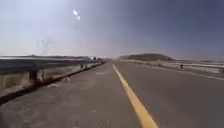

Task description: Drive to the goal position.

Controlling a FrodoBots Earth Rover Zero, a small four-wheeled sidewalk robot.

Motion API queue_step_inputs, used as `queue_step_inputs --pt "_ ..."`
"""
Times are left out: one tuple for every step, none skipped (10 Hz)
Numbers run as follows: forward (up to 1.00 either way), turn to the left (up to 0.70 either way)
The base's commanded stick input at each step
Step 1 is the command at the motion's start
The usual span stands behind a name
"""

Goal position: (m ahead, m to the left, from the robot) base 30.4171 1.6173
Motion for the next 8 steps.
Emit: queue_step_inputs --pt "0.5 0.0" --pt "0.5 0.0" --pt "0.5 0.0" --pt "0.5 0.0" --pt "0.5 0.0" --pt "0.5 0.0" --pt "0.5 0.0" --pt "0.5 0.0"
